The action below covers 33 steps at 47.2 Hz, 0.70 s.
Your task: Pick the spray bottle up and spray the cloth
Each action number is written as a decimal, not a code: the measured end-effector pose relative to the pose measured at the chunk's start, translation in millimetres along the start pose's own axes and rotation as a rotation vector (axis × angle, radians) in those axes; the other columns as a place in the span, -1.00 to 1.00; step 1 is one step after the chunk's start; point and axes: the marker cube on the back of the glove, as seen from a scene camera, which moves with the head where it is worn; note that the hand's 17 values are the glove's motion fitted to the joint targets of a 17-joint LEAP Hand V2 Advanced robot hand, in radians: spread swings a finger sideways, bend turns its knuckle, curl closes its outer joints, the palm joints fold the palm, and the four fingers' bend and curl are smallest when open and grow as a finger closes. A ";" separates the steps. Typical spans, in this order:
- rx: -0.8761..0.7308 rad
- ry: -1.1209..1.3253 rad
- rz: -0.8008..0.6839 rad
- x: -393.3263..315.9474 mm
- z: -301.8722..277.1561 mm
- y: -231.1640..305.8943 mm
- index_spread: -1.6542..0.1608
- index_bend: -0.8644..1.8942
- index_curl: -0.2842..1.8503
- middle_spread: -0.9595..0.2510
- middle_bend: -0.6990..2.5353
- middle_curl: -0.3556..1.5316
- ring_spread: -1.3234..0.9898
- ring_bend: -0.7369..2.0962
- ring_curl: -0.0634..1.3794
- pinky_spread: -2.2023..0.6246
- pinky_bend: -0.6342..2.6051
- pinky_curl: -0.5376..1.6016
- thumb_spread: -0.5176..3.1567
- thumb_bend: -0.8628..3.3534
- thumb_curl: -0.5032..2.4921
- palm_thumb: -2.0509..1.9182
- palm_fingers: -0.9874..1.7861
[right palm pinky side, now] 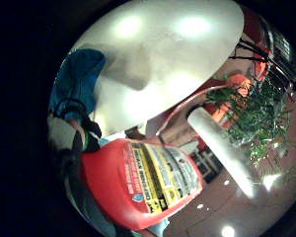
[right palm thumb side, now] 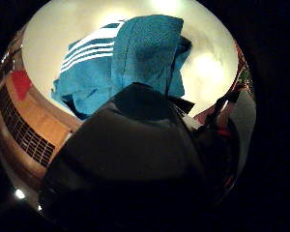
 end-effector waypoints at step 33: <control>0.295 -0.270 -0.174 -15.4 -72.7 30.0 0.60 -0.10 -0.24 0.34 -0.22 -0.11 -0.02 -0.06 -0.32 0.40 -0.38 -0.15 -0.50 -0.61 -0.14 0.45 0.71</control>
